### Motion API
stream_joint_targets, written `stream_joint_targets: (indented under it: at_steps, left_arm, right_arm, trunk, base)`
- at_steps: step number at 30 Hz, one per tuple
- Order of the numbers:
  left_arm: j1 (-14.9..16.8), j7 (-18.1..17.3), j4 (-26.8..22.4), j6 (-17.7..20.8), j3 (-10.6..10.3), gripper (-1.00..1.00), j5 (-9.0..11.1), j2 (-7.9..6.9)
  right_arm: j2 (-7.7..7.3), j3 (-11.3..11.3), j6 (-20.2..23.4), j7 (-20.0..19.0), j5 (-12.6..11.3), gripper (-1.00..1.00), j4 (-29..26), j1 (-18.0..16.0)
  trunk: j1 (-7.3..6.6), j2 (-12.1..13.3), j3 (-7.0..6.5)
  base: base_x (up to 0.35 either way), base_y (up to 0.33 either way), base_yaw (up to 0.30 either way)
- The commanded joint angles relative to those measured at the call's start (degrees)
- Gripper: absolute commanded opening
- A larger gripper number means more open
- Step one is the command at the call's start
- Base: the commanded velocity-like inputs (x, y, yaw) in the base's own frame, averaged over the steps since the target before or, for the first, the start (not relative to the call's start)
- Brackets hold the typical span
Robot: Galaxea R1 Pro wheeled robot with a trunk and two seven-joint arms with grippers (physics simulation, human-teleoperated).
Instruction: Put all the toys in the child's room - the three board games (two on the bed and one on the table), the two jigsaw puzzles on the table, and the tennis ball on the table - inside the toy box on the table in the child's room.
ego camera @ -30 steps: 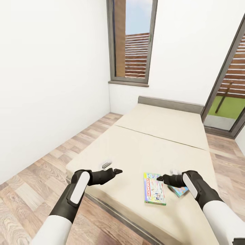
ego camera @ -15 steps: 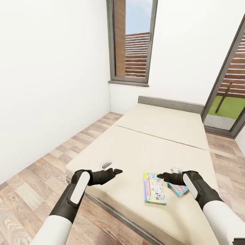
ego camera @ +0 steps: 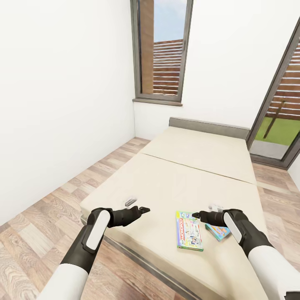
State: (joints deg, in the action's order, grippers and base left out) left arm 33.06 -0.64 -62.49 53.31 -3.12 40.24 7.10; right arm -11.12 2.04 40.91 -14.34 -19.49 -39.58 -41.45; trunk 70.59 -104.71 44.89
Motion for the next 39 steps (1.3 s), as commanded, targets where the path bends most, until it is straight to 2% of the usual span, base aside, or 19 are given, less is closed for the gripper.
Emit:
stream_joint_targets:
  at_steps: [1, 39]
  left_arm:
    - [0.0, -0.1, 0.0, 0.2, 0.0, 1.0, -0.1, 0.02]
    - [0.1, -0.1, 0.0, 0.2, 0.1, 1.0, -0.1, 0.02]
  right_arm:
    - [-0.06, 0.2, 0.2, -0.1, 0.0, 1.0, -0.1, 0.0]
    - [-0.04, 0.2, 0.2, -0.1, 0.0, 1.0, -0.1, 0.0]
  trunk:
    - [-0.01, 0.0, 0.08]
    - [-0.01, 0.0, 3.12]
  base:
    - [0.0, 0.0, 0.0]
    - [0.0, 0.0, 0.0]
